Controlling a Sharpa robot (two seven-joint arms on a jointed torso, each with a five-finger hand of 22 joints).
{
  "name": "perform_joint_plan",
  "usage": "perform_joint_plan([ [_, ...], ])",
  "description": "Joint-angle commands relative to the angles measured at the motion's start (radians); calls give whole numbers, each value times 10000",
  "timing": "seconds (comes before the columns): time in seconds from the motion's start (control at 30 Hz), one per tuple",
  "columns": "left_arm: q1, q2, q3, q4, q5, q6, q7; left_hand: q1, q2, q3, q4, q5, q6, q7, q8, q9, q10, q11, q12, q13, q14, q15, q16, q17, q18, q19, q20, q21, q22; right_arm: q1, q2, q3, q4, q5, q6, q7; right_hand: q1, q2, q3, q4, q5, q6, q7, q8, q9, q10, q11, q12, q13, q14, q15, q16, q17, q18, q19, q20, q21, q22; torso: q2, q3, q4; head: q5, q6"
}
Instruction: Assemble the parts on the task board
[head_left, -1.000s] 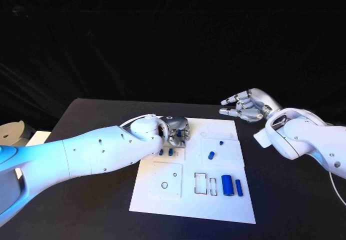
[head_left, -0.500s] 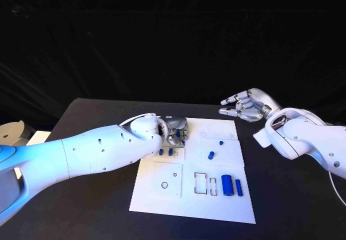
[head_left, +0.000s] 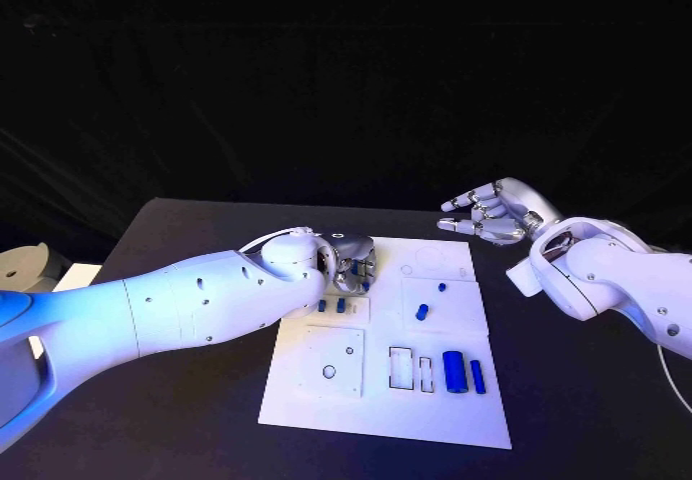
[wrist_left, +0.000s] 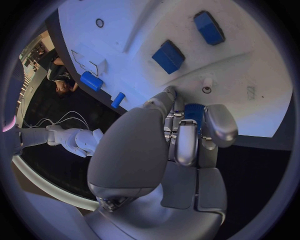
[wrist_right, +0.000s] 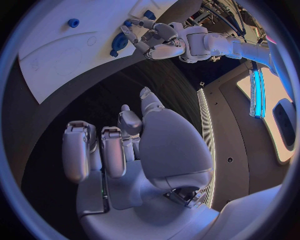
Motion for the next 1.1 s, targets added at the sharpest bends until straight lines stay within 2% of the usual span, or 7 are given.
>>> perform_joint_plan([
  [0.03, -91, 6, -76, -20, -30, 642, -131, 20, 161, 206, -63, -7, 219, -20, -42, -17, 321, -50, -77, -46, 293, -71, 60, -15, -207, 39, -39, 98, 89, -7, 2, 1, 10, -85, 61, 57, -1, 89, -67, -12, 43, 35, 18, -1, 0, 8, -39, 8, 10, 855, -88, -30, 1893, 155, -54, 19, -34, 8, -3, 2, 1, 3, -9],
  [0.23, -91, 16, -76, -35, -30, 583, -84, 26, 267, 726, -337, -4, 704, -33, -106, -65, 938, -104, -444, -141, 311, -122, 138, 26, -251, 55, -107, 290, 289, -7, -4, 1, 20, -85, 57, 60, 2, 104, -73, -10, 47, 40, 18, 0, 1, 22, -39, 41, 29, 855, -87, -31, 1892, 154, -52, 19, -34, 10, 1, -1, 7, 28, -14],
  [0.4, -92, 20, -75, -37, 10, 421, 9, -172, 173, 1063, -567, -8, 859, -20, -311, -157, 1197, -84, -899, -235, 305, -108, 168, -13, -261, 44, -110, 346, 373, -7, -7, 1, 24, -85, 54, 63, 2, 104, -73, -10, 47, 40, 18, 0, 1, 22, -39, 41, 29, 855, -87, -31, 1892, 154, -52, 19, -34, 10, 5, -2, 5, 36, -8],
  [0.57, -93, 10, -64, -26, 128, 143, 97, -488, 67, 1087, -552, -10, 916, 2, -424, -204, 1290, -86, -1138, -274, 281, -95, 131, -133, -269, 47, -97, 389, 429, -7, -9, 1, 28, -85, 50, 65, 2, 104, -73, -10, 47, 40, 18, 0, 1, 22, -39, 41, 29, 855, -87, -31, 1892, 154, -52, 19, -34, 10, 3, -8, 3, 33, 12],
  [0.77, -96, -134, 10, 118, 290, -253, 166, -529, 60, 1127, -582, -9, 951, 7, -456, -218, 1339, -88, -1212, -282, 279, -99, 127, -159, -269, 50, -97, 399, 443, -11, 1, 1, 18, -85, 52, 76, 2, 104, -73, -10, 47, 40, 18, 0, 1, 22, -39, 41, 29, 855, -87, -31, 1892, 154, -52, 19, -34, 10, -4, -17, 0, 24, 38],
  [0.9, -95, -339, 114, 342, 479, -421, 129, -636, 16, 1184, -625, -6, 956, 27, -554, -261, 1362, -64, -1389, -309, 279, -83, 131, -189, -265, 48, -86, 378, 438, -17, 7, 1, 2, -85, 56, 78, 2, 104, -73, -10, 47, 40, 18, 0, 1, 22, -39, 41, 29, 855, -87, -31, 1892, 154, -52, 19, -34, 10, -13, -6, 10, 25, 55],
  [1.1, -70, -821, 410, 887, 878, -717, 59, -771, -40, 1190, -612, -12, 928, 54, -644, -301, 1345, -31, -1539, -332, 274, -57, 127, -221, -270, 48, -68, 385, 454, -31, 12, 1, -31, -83, 53, 83, 2, 104, -73, -10, 47, 40, 18, 0, 1, 22, -39, 41, 29, 855, -87, -31, 1892, 154, -52, 19, -34, 10, -20, -7, 28, 31, 104],
])
